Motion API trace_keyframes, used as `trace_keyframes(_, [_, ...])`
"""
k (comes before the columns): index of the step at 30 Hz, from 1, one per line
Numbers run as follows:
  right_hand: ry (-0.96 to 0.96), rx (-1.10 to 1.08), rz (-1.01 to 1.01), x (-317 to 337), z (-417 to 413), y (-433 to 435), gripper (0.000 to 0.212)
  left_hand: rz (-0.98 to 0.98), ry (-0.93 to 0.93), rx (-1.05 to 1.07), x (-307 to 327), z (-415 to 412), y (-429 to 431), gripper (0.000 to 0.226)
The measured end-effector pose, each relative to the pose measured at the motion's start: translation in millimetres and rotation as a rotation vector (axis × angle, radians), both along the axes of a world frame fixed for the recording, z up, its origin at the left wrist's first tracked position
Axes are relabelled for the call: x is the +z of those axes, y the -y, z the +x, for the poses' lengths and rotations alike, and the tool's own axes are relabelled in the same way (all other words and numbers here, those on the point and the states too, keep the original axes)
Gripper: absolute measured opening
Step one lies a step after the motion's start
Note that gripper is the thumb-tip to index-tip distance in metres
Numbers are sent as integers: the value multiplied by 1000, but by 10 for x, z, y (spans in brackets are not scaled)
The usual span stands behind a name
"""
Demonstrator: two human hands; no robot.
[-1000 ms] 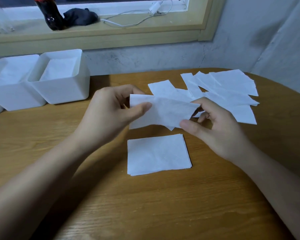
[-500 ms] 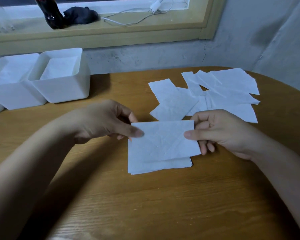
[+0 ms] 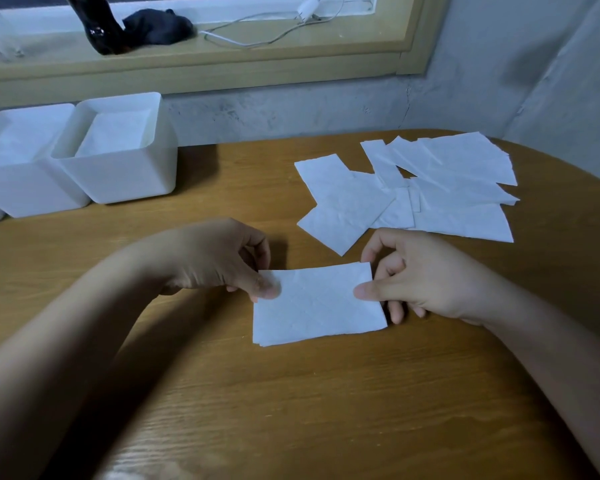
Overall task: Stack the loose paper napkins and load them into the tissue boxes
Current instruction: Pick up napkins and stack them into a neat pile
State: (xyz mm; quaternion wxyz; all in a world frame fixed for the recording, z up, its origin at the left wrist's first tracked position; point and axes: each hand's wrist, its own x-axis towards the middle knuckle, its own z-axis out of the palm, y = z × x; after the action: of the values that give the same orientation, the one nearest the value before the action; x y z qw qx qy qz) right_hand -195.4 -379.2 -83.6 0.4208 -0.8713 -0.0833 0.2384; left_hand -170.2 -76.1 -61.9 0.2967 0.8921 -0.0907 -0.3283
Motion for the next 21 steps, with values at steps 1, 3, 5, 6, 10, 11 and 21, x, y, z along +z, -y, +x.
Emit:
trace_keyframes(1, [9, 6, -15, 2, -5, -6, 32, 11, 2, -3, -8, 6, 0, 30])
trace_keyframes(3, [25, 6, -27, -7, -7, -10, 33, 22, 10, 2, -33, 17, -9, 31])
trace_keyframes(5, [37, -2, -22, -22, -6, -9, 33, 30, 27, 10, -60, 20, -22, 30])
trace_keyframes(6, [41, -3, -23, -27, -2, -8, 34, 39, 38, 9, -71, 21, -29, 30])
trace_keyframes(10, [122, 3, -90, -64, 36, 30, 28, 56, 63, 8, -71, 39, -62, 32])
trace_keyframes(11, [192, -23, -106, -86, 55, 45, 23, 49, 56, 14, -59, 45, -72, 33])
trace_keyframes(21, [716, 5, -191, -449, 228, -146, 16, -63, 573, 209, -261, 80, 41, 16])
